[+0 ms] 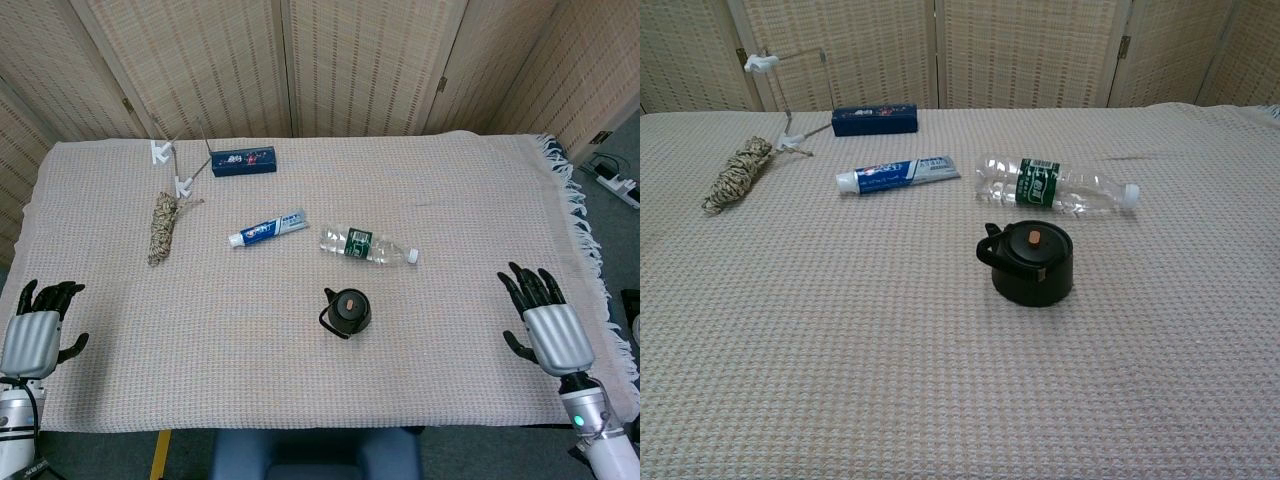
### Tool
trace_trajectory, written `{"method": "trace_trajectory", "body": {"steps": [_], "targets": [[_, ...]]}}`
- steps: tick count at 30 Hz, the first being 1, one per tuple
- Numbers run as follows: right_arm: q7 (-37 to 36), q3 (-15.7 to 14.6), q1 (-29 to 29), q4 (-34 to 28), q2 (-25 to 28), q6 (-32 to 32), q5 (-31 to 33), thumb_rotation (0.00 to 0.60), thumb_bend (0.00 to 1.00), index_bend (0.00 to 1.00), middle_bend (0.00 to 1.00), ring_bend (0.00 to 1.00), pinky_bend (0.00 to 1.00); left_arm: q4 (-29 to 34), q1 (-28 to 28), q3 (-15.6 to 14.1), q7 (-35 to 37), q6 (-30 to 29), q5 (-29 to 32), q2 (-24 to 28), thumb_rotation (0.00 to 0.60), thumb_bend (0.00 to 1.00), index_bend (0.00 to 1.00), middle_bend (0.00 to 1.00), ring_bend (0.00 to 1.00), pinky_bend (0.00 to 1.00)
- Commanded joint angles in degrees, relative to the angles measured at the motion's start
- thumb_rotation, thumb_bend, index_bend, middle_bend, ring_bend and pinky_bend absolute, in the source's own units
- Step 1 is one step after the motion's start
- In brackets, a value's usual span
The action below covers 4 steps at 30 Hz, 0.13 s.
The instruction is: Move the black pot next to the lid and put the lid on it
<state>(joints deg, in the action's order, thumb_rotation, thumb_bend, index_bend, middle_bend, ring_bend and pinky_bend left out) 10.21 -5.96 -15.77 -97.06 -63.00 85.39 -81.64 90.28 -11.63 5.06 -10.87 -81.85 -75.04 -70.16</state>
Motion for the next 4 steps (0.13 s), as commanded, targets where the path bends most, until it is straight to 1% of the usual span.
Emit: {"method": "trace_trajectory", "body": {"steps": [1,4], "targets": [[-1.9,-0.9,4.3,2.1,-0.8,3.7,-1.0,0.6,0.33,0.0,0.0,0.06,0.0,1.0,1.4,-1.1,-0.2,-1.4,-0.7,0.2,0.6,0.23,0.18,0.16,0.14,0.0],[-2.7,-0.7,6.4,2.4,-0.8,5.3,-1.2,0.6,0.33,0.0,0.0,0.07,0.0,1.6,2.8,-1.8,0.0,-3.4,-2.0,-0.1,0.6,0.23,0.18,0.16,0.14,0.0]]}}
